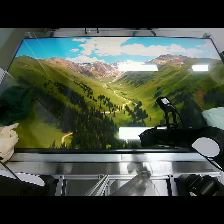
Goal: Fold the shirts.
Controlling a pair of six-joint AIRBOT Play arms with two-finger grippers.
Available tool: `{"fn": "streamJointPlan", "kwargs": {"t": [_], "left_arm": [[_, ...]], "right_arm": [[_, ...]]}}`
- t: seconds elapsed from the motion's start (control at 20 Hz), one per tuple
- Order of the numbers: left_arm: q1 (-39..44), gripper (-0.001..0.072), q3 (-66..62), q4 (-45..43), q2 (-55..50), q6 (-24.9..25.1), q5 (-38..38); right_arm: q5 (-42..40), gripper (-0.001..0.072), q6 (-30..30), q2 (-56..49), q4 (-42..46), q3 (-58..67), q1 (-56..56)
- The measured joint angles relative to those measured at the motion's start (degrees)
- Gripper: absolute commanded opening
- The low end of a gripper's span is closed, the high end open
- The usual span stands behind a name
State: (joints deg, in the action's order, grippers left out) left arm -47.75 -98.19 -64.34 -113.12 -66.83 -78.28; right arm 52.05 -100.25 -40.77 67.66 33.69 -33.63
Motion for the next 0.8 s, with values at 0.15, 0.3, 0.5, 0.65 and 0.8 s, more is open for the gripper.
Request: {"fn": "streamJointPlan", "kwargs": {"t": [0.15,0.3,0.5,0.65,0.8], "left_arm": [[4.39,0.0004,-3.98,-1.51,-2.32,0.46,-4.04],[11.32,0.0004,-7.06,5.14,-1.4,2.19,-7.63],[25.27,0.0021,-6.67,24.33,4.96,6.75,-12.61],[38.01,0.0021,-2.56,32.76,9.35,9.55,-13.57],[50.05,0.0012,2.71,35.47,11.19,10.56,-12.52]], "right_arm": [[0.0,0.0022,0.0,0.0,0.02,0.0,0.0],[0.0,0.0022,0.02,0.0,0.0,0.0,0.0],[0.0,0.0022,0.0,0.0,0.02,0.0,0.0],[0.0,0.0022,0.0,0.0,0.02,0.0,0.0],[0.0,0.0022,0.0,0.0,0.0,0.0,0.0]]}}
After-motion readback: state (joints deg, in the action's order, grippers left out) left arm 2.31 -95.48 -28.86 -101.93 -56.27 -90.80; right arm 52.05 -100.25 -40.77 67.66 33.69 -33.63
